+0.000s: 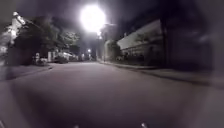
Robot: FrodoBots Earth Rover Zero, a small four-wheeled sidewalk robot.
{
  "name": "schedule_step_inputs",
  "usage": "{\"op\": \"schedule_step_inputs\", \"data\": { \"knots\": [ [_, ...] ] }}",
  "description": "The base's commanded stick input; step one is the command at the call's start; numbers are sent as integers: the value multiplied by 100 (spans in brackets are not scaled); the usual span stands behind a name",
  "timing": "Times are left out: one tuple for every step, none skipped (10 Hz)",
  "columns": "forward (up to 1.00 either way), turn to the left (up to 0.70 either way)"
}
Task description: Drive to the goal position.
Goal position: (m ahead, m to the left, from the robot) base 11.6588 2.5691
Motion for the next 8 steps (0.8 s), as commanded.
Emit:
{"op": "schedule_step_inputs", "data": {
  "knots": [
    [50, 0],
    [50, 0],
    [50, 0],
    [50, 0],
    [50, 0],
    [50, 0],
    [50, 0],
    [50, 0]
  ]
}}
